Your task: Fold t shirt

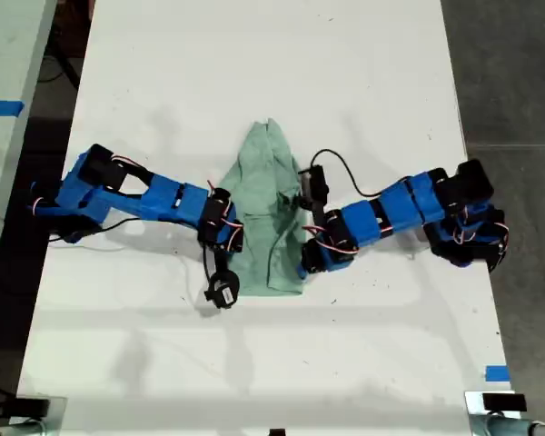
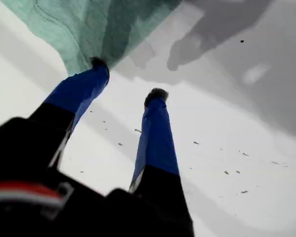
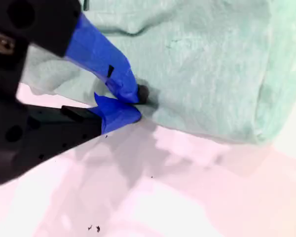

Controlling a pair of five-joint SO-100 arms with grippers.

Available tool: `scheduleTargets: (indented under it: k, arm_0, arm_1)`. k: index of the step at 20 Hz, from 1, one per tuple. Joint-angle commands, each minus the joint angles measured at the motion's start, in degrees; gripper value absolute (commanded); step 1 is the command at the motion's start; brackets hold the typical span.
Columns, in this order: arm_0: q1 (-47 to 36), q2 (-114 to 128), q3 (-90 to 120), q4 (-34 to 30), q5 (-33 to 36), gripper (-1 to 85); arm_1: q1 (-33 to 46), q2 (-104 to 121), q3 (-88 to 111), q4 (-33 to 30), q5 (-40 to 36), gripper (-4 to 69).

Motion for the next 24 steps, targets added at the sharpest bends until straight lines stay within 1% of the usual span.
scheduleTargets:
  k: [1,4,8,10,11,12,15,16,19,24]
  arm_0:
    - [0.26,1.23,-2.81,-0.09,-0.44,-0.1]
    - [0.35,1.05,-2.81,-0.09,-0.44,-0.1]
    - [0.44,0.62,-2.81,-0.09,-0.35,-0.1]
    - [0.44,0.53,-2.81,-0.18,-0.35,-0.1]
    - [0.35,0.53,-2.81,-0.18,-0.26,-0.1]
    - [0.35,0.53,-2.81,-0.18,-0.26,-0.1]
    - [0.44,0.53,-2.81,-0.09,-0.26,-0.1]
    - [0.44,0.53,-2.81,0.00,-0.35,-0.1]
    - [0.44,0.62,-2.81,0.09,-0.35,-0.1]
    - [0.62,3.87,-4.13,0.00,1.14,-0.1]
  arm_1:
    - [1.32,-1.23,-4.04,-4.57,-1.58,18.6]
    - [1.23,-5.27,-4.13,-8.35,-2.37,18.6]
    - [0.88,-7.65,-5.63,-10.20,-2.81,18.2]
    - [0.88,-7.65,-6.59,-10.81,-3.96,16.6]
    - [0.88,-7.73,-5.80,-12.66,-4.48,13.1]
    - [0.79,-8.17,-4.48,-14.33,-4.31,7.6]
    - [0.09,-10.28,-3.69,-16.44,-3.60,1.9]
    - [-0.09,-10.63,-3.69,-16.70,-3.87,1.8]
    - [-0.44,-11.16,-4.22,-15.47,-4.83,1.7]
    - [0.00,-7.38,-14.06,-6.68,-7.91,1.7]
